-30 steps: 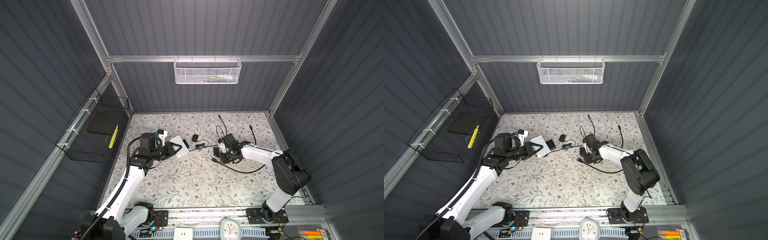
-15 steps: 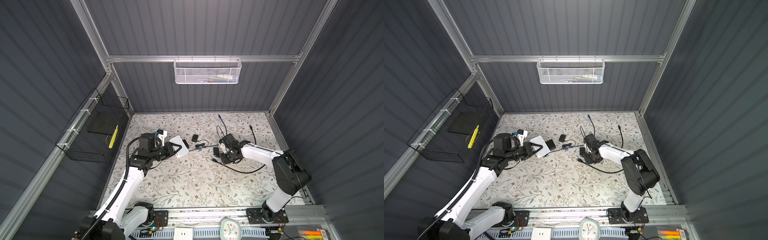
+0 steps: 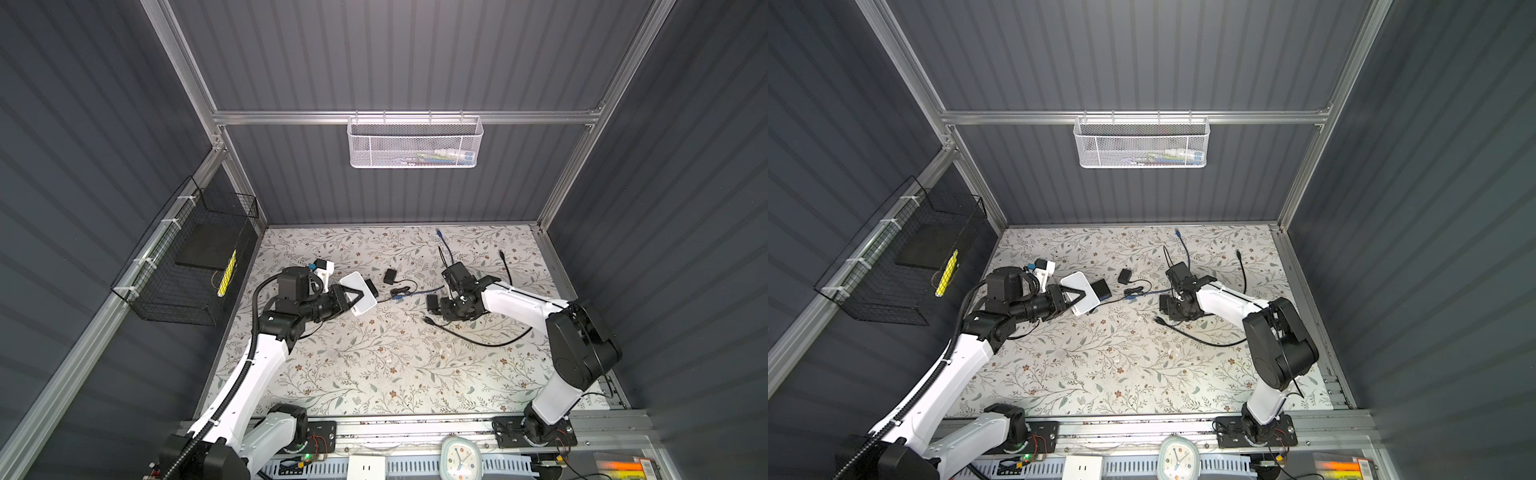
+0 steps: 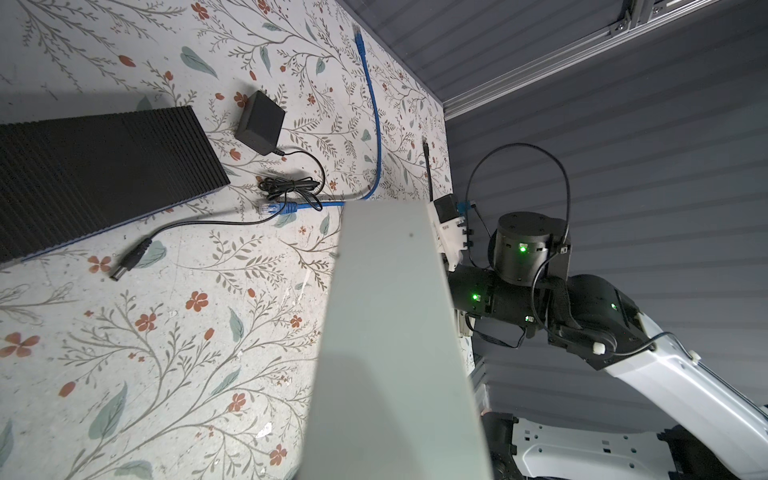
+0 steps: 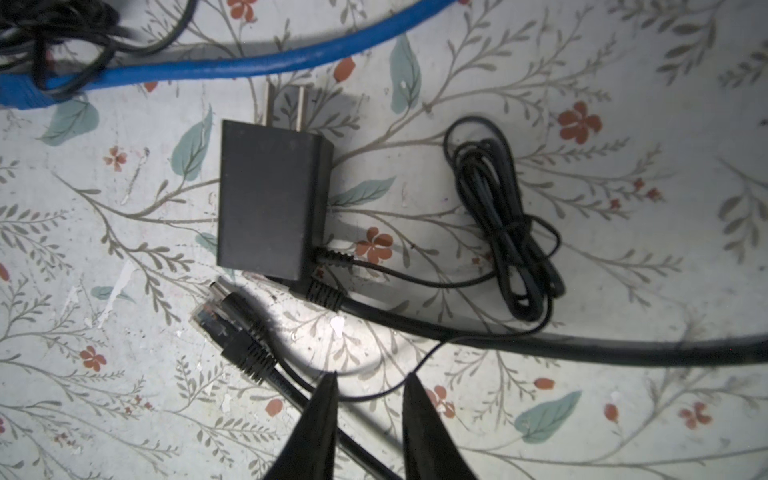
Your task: Insert the plug into the switch port
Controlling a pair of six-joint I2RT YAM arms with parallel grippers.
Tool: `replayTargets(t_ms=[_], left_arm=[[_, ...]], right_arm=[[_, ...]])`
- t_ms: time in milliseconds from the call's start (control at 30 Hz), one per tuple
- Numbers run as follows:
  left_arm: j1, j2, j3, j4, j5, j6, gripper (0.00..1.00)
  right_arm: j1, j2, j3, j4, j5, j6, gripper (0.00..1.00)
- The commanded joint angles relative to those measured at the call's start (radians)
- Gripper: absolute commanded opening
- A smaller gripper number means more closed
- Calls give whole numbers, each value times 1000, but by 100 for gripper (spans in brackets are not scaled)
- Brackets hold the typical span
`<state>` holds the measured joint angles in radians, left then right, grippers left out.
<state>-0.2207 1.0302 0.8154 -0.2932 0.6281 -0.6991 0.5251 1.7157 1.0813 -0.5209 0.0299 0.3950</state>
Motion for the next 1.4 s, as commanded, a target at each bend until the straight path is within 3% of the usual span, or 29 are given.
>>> replayTargets(t_ms=[0, 300, 733, 900, 1067, 1367], left_arm=[[6, -22, -2, -2, -1, 22, 0], [6, -28, -4, -7, -1, 25, 0], [5, -41, 2, -35, -11, 39, 0], [5, -47, 15, -59, -18, 53, 0], [5, -57, 31, -83, -28, 61, 0], [6, -49, 45, -77, -26, 57, 0]], right_arm=[[2, 4, 1, -45, 48, 76, 29], [6, 9, -42, -31, 39, 169, 29], [4, 102, 18, -8, 21, 200, 29], [-6, 104, 21, 7, 36, 204, 16], [-20, -3, 37, -20, -13, 200, 7], [-91, -132, 208, -106, -73, 138, 2]])
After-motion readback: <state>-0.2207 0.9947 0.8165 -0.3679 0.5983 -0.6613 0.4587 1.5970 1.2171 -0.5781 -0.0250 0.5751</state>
